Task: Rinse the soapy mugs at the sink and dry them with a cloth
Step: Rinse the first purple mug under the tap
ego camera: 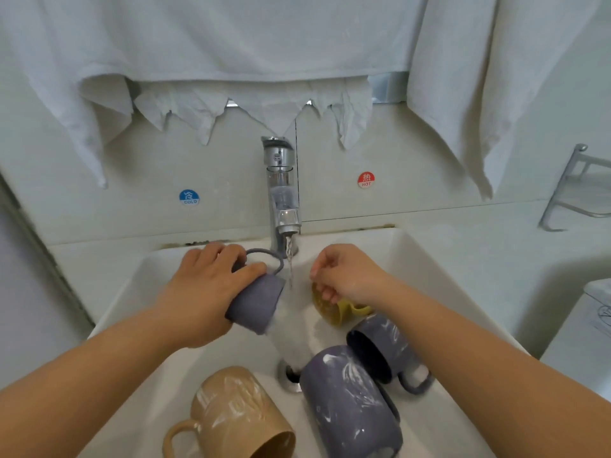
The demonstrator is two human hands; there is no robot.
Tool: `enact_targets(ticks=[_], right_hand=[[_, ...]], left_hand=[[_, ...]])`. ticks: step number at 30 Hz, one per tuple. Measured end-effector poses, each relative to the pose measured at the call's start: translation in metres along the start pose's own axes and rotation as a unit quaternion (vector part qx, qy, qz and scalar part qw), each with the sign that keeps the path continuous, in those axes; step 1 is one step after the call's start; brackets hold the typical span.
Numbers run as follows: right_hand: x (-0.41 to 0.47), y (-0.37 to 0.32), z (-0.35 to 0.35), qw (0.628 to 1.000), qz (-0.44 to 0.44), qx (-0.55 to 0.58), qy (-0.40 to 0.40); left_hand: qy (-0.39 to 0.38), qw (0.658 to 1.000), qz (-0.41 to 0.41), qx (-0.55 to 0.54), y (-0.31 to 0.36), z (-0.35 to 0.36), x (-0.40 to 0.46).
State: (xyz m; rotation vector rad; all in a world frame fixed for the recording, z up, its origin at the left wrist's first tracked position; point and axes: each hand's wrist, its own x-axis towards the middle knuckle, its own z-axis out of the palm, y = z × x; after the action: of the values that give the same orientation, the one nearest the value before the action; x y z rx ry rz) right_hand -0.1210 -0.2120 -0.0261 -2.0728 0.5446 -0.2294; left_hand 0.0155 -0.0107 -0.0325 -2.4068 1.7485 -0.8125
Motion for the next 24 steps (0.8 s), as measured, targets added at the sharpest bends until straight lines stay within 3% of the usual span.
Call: enact_targets(ticks=[5, 9, 13, 16, 18, 21, 24], right_hand=[[-0.002, -0.002, 0.0, 0.999, -0.023, -0.026, 0.034], [-0.002, -0.003, 0.004, 0.994, -0.05, -0.08, 0.052], [0.004, 0.001, 0.001, 0.995, -0.051, -0.053, 0.071], [0.004, 0.004, 0.0, 0.998, -0.026, -0.01, 0.063], [0.005, 0.005, 0.0, 0.998, -0.002, 0.025, 0.062], [0.005, 0.003, -0.001, 0.993, 0.02, 0.102, 0.062], [0.006, 0.004, -0.002, 0.994, 0.027, 0.08, 0.063]], left_hand=[[0.064, 0.991, 0.065, 0.103, -0.005, -0.012, 0.012], [0.074, 0.987, 0.088, 0.116, 0.006, -0.014, 0.014], [0.05, 0.997, 0.014, 0.05, 0.025, -0.012, 0.015], [-0.039, 0.994, -0.093, -0.052, 0.045, -0.02, 0.019], [-0.088, 0.974, -0.167, -0.129, 0.056, -0.023, 0.023], [-0.088, 0.934, -0.238, -0.253, 0.064, -0.023, 0.03], [-0.111, 0.839, -0.292, -0.446, 0.068, -0.024, 0.035]])
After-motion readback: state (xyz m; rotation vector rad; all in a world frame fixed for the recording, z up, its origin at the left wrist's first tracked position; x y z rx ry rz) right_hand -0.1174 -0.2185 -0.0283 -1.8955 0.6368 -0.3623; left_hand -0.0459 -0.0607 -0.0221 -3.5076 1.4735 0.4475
